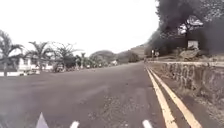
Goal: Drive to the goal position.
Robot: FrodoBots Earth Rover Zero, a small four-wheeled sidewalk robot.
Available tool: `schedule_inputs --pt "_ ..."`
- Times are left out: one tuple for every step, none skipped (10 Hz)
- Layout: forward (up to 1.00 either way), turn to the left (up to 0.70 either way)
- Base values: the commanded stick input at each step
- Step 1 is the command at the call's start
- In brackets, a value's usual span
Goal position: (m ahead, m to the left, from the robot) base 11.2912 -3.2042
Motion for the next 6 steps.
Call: schedule_inputs --pt "0.5 -0.5" --pt "0.5 -0.5" --pt "0.5 -0.5" --pt "0.5 -0.5" --pt "0.5 -0.47" --pt "0.5 0.0"
